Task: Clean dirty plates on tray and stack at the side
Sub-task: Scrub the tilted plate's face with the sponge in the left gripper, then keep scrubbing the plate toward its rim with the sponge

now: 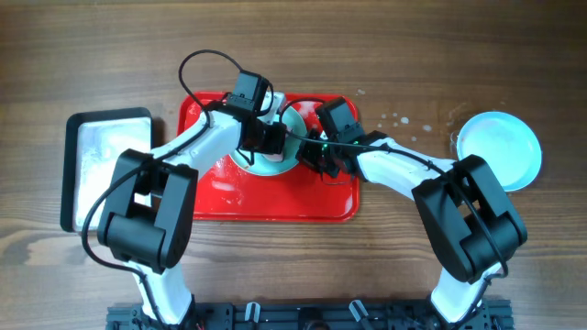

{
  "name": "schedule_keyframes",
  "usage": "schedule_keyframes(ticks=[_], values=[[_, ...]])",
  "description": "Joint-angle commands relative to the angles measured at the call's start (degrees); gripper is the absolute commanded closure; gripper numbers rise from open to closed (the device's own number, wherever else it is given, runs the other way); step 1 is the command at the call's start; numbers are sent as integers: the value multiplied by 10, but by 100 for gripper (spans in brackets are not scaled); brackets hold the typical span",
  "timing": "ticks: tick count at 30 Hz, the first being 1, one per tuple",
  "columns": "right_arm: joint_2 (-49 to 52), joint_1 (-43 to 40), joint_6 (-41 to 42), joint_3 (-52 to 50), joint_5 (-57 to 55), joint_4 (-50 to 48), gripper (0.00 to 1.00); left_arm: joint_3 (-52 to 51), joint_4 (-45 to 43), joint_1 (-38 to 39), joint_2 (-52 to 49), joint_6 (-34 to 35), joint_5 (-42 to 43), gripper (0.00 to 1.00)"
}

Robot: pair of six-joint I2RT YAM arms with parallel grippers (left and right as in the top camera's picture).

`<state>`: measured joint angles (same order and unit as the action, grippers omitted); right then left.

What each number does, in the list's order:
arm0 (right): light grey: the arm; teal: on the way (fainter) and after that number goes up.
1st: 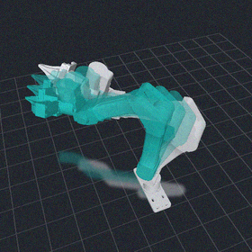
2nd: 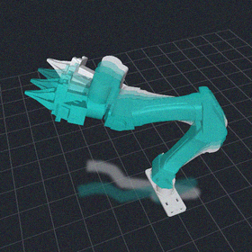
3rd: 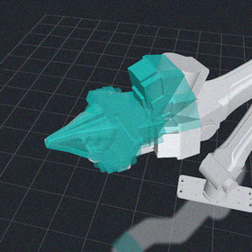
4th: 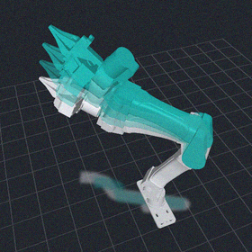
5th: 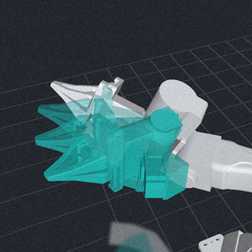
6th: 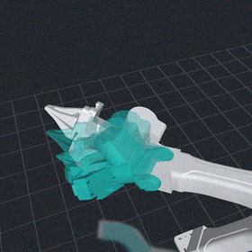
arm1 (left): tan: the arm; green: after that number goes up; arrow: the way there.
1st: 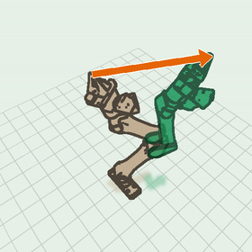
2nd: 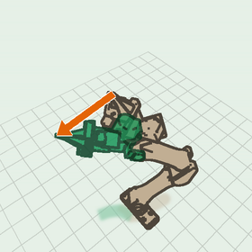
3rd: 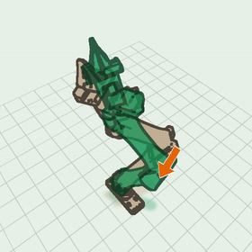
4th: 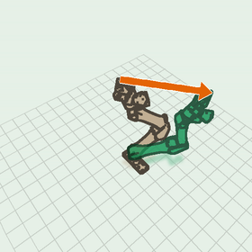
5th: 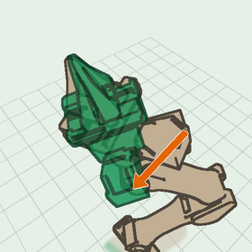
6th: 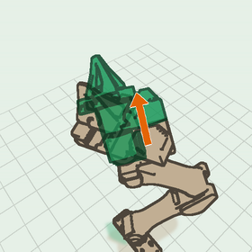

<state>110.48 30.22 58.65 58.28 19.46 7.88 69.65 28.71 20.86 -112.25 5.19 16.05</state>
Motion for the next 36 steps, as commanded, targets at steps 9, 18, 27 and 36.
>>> schedule_keyframes(ticks=[9,18,27,36], values=[[35,6,-30,-19,-9,9,96,32,-45,-8,-21,-30,-250,96],[35,6,-30,-19,-5,7,96,47,143,-82,-21,10,-146,96],[35,6,-31,-19,-1,7,96,143,240,-114,-21,28,-51,96],[35,6,-32,-19,-1,7,96,143,134,-50,-76,14,-52,96]])
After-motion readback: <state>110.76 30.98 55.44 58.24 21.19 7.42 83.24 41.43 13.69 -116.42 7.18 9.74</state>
